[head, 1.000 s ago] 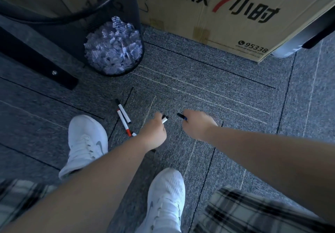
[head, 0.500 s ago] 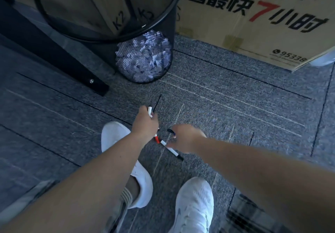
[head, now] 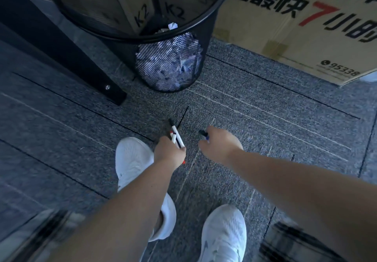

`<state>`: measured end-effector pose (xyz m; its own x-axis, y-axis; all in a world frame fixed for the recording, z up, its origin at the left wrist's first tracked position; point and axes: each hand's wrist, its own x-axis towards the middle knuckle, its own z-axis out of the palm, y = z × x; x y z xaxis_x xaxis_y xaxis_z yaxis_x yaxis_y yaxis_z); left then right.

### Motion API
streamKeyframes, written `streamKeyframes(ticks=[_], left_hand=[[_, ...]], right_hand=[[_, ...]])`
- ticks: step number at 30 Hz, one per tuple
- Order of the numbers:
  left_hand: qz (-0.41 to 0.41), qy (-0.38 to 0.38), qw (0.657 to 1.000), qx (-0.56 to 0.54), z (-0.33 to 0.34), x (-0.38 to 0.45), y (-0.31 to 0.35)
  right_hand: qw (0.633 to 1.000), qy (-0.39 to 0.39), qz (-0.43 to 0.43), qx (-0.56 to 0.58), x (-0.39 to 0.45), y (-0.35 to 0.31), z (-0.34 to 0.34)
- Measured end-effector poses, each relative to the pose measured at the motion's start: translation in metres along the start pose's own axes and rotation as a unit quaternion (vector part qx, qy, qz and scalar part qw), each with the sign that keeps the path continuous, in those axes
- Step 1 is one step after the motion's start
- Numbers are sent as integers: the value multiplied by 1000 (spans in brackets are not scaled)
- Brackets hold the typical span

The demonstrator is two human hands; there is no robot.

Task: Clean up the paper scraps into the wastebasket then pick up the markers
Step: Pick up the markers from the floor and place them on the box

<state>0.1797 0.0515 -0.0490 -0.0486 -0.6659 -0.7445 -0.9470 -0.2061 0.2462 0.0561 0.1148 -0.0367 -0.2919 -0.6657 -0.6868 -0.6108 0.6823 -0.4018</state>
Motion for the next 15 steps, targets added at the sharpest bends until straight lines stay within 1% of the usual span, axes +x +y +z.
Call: streamKeyframes(ticks=[4,9,12,15], left_hand=[[9,-2,1000,18,4,0,2],[40,-15,998,55,2,3,-1],[41,-16,999,26,0,2,0],[40,-16,999,0,-7,3,4]], right_hand=[[998,54,-8,27,13,-9,-13],[999,51,-19,-4,26,-26,-11],[998,62,-26,-16,31,-32,-8],[997,77,-11,-9,32,-33,-9]])
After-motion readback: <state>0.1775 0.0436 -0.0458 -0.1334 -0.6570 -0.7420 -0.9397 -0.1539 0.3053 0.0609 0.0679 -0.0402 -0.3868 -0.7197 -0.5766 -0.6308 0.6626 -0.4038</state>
